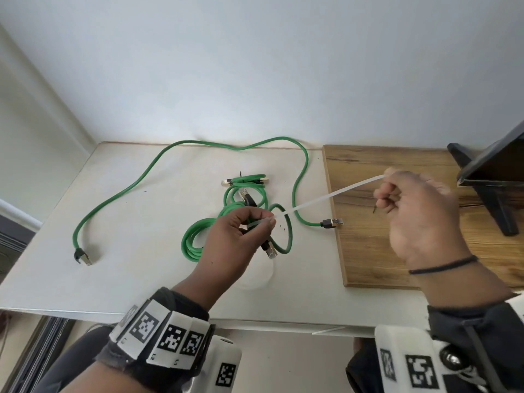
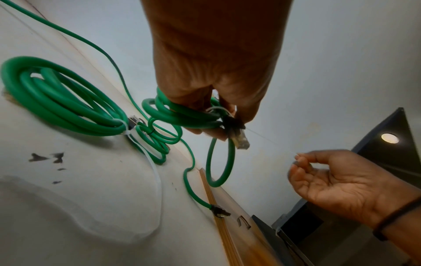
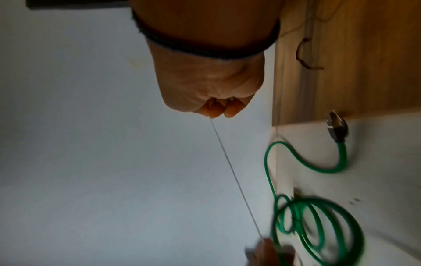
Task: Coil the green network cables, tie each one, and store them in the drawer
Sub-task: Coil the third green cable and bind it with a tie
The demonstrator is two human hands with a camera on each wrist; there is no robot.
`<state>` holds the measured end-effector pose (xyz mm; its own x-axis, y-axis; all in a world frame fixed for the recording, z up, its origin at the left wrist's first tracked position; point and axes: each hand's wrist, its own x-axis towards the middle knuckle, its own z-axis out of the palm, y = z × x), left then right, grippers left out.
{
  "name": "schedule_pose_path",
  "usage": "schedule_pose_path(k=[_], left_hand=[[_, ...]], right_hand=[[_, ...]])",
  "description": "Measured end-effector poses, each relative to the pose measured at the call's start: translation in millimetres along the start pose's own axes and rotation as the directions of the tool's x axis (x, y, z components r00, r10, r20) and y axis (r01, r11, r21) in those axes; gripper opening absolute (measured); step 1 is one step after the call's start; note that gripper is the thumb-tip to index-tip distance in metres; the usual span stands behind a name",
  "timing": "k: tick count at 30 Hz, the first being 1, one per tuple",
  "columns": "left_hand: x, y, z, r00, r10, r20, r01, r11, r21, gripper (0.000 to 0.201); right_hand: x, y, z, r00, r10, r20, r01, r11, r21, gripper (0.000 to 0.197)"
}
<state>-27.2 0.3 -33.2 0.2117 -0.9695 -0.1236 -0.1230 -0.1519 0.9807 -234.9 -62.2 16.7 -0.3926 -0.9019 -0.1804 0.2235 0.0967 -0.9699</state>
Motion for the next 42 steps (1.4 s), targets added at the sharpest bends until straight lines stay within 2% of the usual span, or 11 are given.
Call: schedule_pose_path(k=[11,14,16,17,19,20,22,27,31,36,42], left_hand=[[-1.3,3.2,-1.8,1.000,0.021,-0.001,-0.021,0.996,0.090,0.005],[0.0,-1.3,-7.0,0.996,0.037,-0.077,-0.022,0.982,0.187,0.008],[1.9,-2.5,-10.7,0.992,0.056,-0.115,-0.029,0.974,0.224,0.009],[2.1,-2.0,-11.2,0.991,0.067,-0.114,-0.038,0.970,0.242,0.010],[0.6,-0.3,-8.8,0.992,0.087,-0.087,-0.059,0.958,0.280,0.012],[-1.1,1.1,-6.9,0.994,0.092,-0.065,-0.069,0.954,0.293,0.011],[-3.7,2.6,-2.8,0.996,0.092,-0.021,-0.082,0.952,0.294,0.010],[-9.6,6.2,0.9,0.986,0.142,0.088,-0.161,0.948,0.275,0.009],[-9.6,5.2,1.4,0.976,0.189,0.111,-0.213,0.936,0.280,0.007],[-5.9,-3.9,-1.0,0.971,0.228,0.075,-0.240,0.927,0.287,0.006],[-6.6,-3.9,1.7,0.967,0.232,0.103,-0.247,0.956,0.160,0.006]], right_hand=[[23.0,-7.8,-18.4,0.992,0.089,-0.087,-0.075,0.985,0.155,0.013],[27.2,2.4,-22.2,0.984,0.177,-0.013,-0.177,0.984,0.005,0.013],[27.5,10.9,-24.0,0.982,0.186,0.025,-0.172,0.944,-0.283,0.007],[25.8,15.6,-24.7,0.989,0.144,0.029,-0.109,0.854,-0.509,0.018],[15.3,22.4,-22.1,0.994,-0.056,0.097,0.112,0.466,-0.878,0.044],[5.9,23.8,-16.7,0.966,-0.160,0.205,0.244,0.281,-0.928,0.049],[-15.4,25.9,-2.3,0.861,-0.204,0.465,0.493,0.115,-0.862,0.043],[-49.2,48.7,16.6,0.714,0.026,0.700,0.675,0.243,-0.697,0.025],[-47.4,54.5,20.4,0.752,0.195,0.629,0.393,0.634,-0.666,0.013],[-54.1,47.7,24.2,0.755,0.286,0.590,0.297,0.653,-0.697,0.039],[-65.0,39.5,29.6,0.779,0.223,0.586,0.281,0.712,-0.643,0.046]])
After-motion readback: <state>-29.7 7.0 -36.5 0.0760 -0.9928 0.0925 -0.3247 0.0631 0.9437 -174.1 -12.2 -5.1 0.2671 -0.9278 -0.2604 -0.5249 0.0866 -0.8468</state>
